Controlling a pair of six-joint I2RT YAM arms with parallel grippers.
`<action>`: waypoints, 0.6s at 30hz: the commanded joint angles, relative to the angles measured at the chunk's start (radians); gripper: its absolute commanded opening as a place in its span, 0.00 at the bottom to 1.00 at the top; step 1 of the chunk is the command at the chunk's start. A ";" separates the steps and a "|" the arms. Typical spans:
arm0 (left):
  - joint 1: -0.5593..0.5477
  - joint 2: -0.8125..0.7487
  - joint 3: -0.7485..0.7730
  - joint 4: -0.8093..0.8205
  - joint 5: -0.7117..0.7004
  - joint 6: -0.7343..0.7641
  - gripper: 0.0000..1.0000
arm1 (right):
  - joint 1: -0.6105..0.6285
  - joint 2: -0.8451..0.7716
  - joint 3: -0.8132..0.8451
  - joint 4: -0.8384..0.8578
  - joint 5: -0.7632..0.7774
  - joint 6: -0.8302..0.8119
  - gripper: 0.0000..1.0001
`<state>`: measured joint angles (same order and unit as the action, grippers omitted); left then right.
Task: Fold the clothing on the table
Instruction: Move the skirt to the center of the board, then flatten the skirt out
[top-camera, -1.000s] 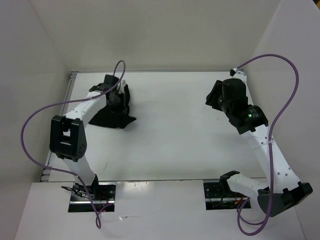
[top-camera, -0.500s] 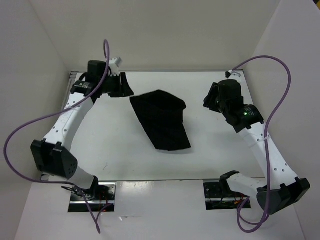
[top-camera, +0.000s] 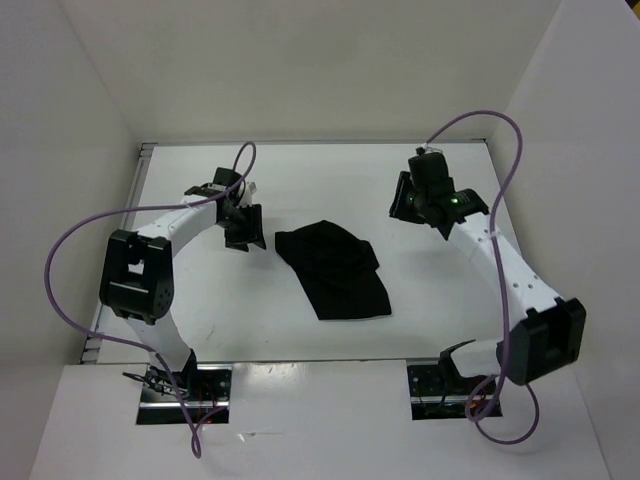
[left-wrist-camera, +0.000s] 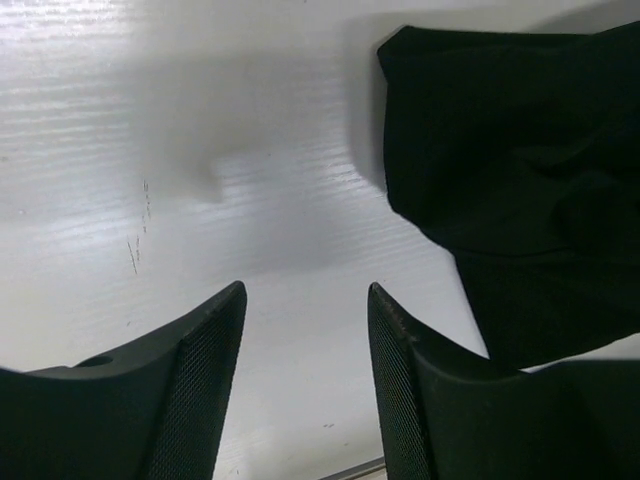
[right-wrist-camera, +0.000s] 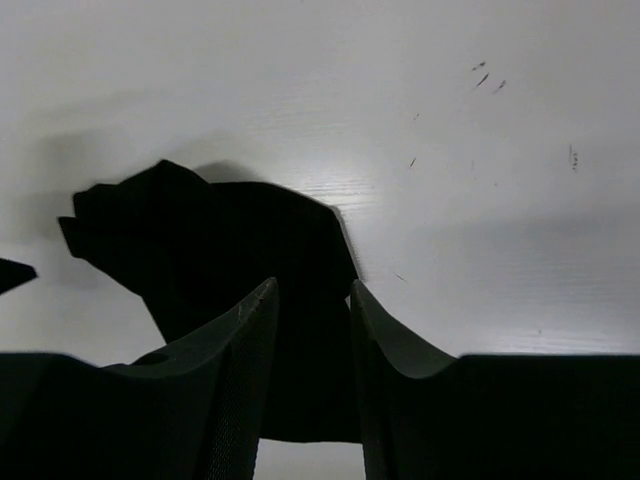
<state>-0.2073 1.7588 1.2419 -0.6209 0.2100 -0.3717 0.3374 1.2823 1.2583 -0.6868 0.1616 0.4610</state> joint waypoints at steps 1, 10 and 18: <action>-0.012 -0.038 0.021 0.050 0.026 -0.012 0.61 | -0.006 0.103 -0.019 0.064 -0.082 -0.061 0.40; -0.034 -0.009 0.039 0.073 0.062 -0.012 0.61 | 0.060 0.322 0.021 0.086 -0.169 -0.108 0.37; -0.034 -0.009 -0.031 0.101 0.062 -0.021 0.61 | 0.117 0.435 0.061 0.104 -0.255 -0.151 0.38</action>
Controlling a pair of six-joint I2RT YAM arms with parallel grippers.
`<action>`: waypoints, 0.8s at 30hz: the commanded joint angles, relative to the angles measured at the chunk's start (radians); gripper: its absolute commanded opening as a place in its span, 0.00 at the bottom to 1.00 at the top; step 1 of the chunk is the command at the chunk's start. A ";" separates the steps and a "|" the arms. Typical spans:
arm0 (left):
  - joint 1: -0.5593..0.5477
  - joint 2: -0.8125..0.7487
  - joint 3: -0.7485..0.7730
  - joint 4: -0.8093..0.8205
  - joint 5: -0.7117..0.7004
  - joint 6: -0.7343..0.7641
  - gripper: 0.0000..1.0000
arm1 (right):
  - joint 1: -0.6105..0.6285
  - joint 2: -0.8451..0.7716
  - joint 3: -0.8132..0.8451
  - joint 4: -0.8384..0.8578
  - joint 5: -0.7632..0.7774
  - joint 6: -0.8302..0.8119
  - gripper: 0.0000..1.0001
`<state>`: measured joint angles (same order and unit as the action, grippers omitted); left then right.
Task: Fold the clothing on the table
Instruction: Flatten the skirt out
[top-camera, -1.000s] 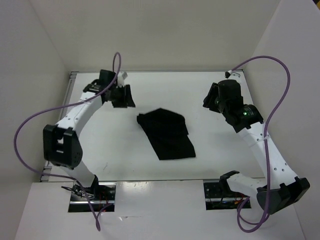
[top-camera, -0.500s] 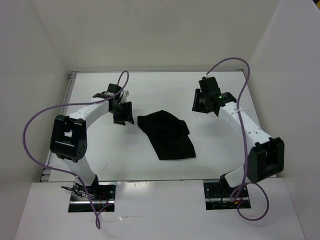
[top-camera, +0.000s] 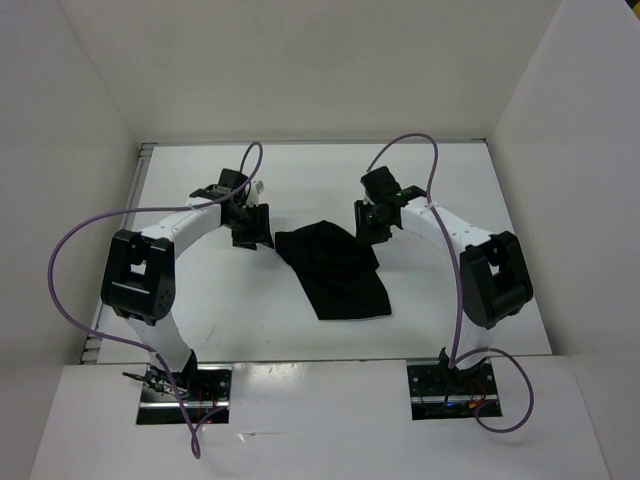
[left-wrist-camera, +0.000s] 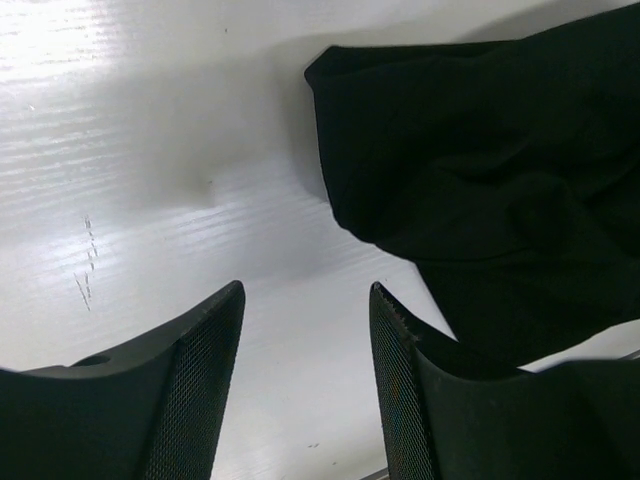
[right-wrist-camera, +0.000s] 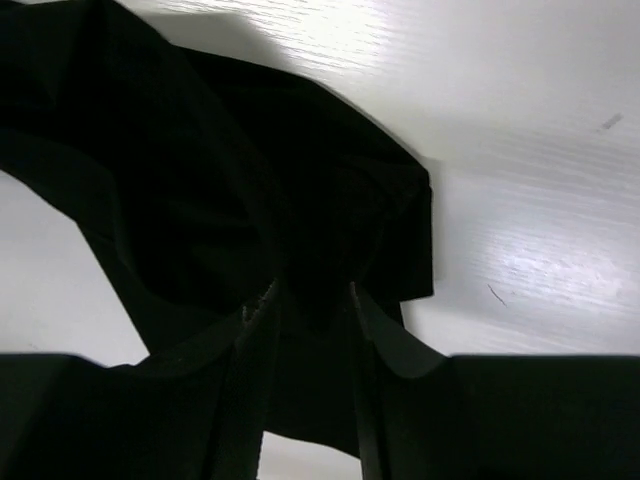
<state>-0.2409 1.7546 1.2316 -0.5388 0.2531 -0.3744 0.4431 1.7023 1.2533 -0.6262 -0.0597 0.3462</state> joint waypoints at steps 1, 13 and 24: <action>0.000 -0.004 -0.021 0.029 0.018 -0.018 0.61 | 0.022 0.026 0.066 0.033 -0.034 -0.047 0.40; 0.000 0.014 -0.020 0.039 0.018 -0.027 0.61 | 0.066 0.117 0.109 -0.035 0.185 -0.067 0.13; 0.000 -0.003 -0.011 0.039 0.018 -0.037 0.61 | 0.135 -0.065 0.371 -0.162 0.425 -0.009 0.00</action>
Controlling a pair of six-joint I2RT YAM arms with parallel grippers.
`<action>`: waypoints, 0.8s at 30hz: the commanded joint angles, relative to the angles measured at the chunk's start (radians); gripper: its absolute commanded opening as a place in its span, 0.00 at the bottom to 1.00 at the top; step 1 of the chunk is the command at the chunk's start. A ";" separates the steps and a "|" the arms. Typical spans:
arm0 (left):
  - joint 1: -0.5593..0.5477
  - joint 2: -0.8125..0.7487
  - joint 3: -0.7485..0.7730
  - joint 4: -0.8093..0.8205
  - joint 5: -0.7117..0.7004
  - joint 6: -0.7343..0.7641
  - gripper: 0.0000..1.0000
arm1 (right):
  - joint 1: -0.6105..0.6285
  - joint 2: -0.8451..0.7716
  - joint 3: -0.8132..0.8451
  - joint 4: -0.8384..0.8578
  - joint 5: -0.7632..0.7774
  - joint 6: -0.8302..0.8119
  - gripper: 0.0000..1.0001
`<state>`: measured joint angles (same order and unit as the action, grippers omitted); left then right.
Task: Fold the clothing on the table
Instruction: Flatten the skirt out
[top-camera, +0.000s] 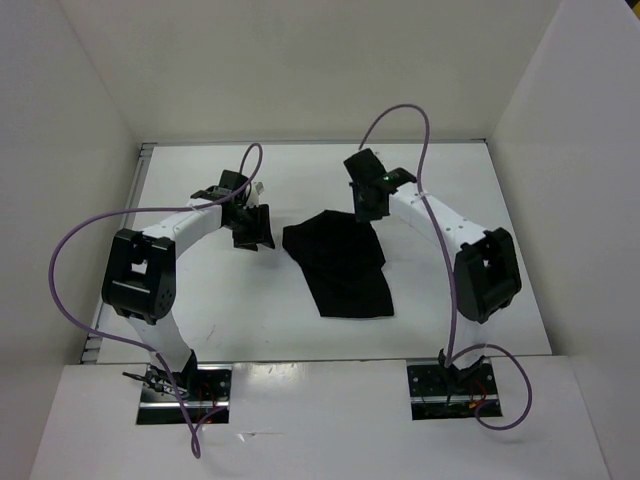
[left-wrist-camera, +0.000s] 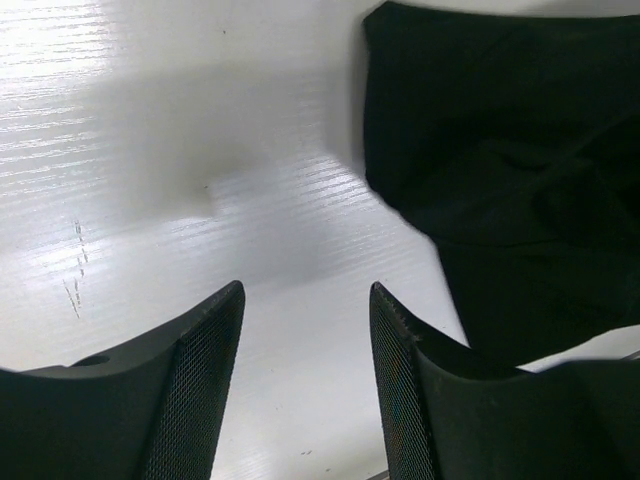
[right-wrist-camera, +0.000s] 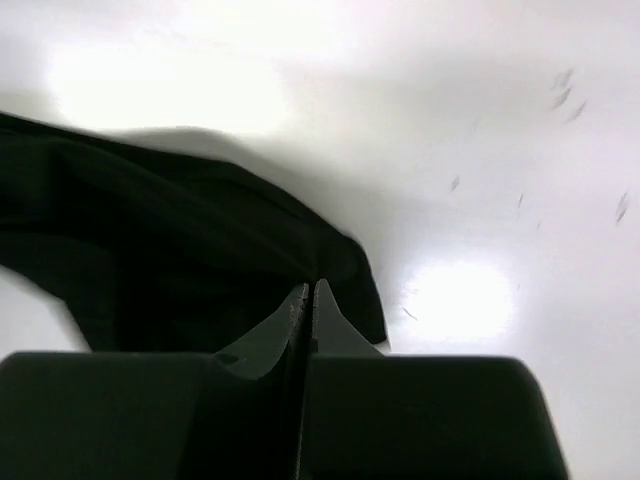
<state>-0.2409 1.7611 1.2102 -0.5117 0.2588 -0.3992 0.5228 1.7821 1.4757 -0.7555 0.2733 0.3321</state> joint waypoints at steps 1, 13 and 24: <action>0.000 -0.009 0.011 0.012 0.013 -0.012 0.61 | 0.075 -0.157 0.209 -0.051 0.092 -0.010 0.00; 0.000 -0.009 -0.008 0.021 0.002 -0.012 0.61 | 0.158 -0.362 0.329 -0.068 0.225 0.021 0.00; 0.000 -0.009 -0.038 0.021 -0.007 -0.012 0.61 | 0.171 -0.449 0.296 0.007 0.035 -0.018 0.00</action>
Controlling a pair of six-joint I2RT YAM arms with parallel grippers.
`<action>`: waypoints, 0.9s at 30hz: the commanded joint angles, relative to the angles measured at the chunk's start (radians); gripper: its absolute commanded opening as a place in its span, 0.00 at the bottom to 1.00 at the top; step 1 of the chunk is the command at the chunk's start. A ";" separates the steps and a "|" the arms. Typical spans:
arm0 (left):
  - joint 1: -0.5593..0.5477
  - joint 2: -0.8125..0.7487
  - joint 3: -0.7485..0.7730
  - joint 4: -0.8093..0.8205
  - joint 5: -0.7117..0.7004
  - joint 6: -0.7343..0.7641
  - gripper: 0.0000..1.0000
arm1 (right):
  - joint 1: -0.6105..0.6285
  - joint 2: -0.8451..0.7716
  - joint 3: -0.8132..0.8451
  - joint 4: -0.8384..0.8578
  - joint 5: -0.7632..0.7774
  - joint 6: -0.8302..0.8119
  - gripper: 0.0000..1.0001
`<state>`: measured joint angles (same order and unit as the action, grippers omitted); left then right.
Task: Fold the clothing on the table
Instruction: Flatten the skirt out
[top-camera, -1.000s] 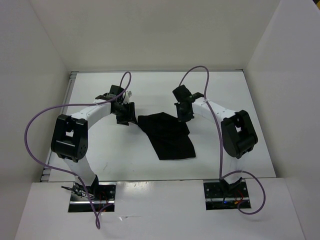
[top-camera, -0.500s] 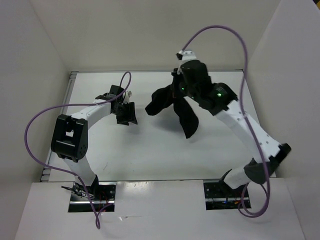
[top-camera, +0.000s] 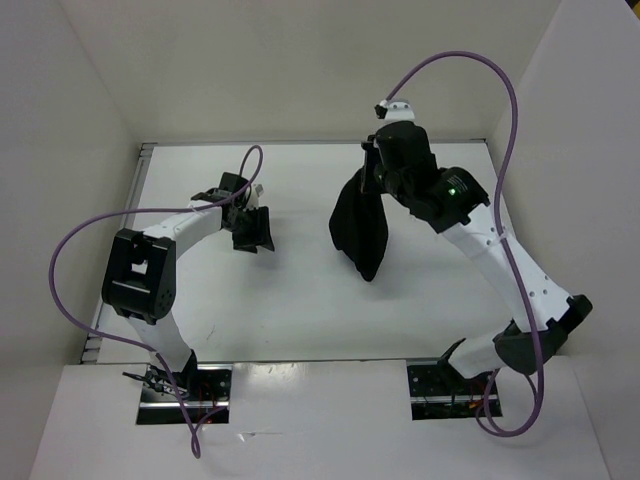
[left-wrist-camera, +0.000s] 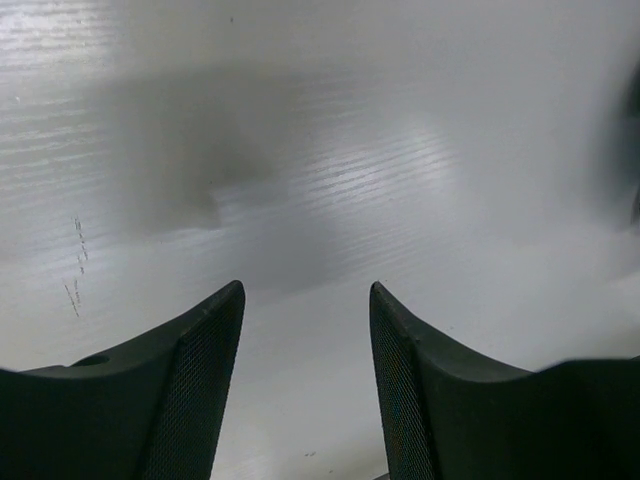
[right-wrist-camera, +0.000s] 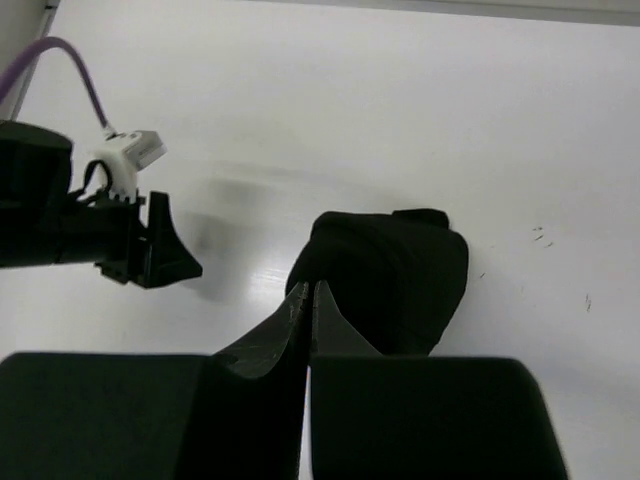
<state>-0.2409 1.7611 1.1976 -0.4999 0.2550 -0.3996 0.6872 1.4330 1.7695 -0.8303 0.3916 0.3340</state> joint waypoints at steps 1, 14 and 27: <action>0.000 -0.009 -0.026 0.009 -0.003 -0.012 0.61 | 0.006 -0.121 -0.013 0.108 -0.101 -0.020 0.00; 0.000 -0.018 -0.053 0.069 0.101 -0.011 0.61 | 0.006 -0.592 -0.219 0.198 -0.266 -0.007 0.00; 0.000 -0.037 -0.053 0.069 0.082 -0.012 0.61 | -0.104 -0.045 -0.131 0.250 -0.322 -0.058 0.00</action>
<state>-0.2409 1.7580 1.1507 -0.4442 0.3202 -0.3996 0.6357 1.1927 1.6329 -0.6197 0.1448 0.3077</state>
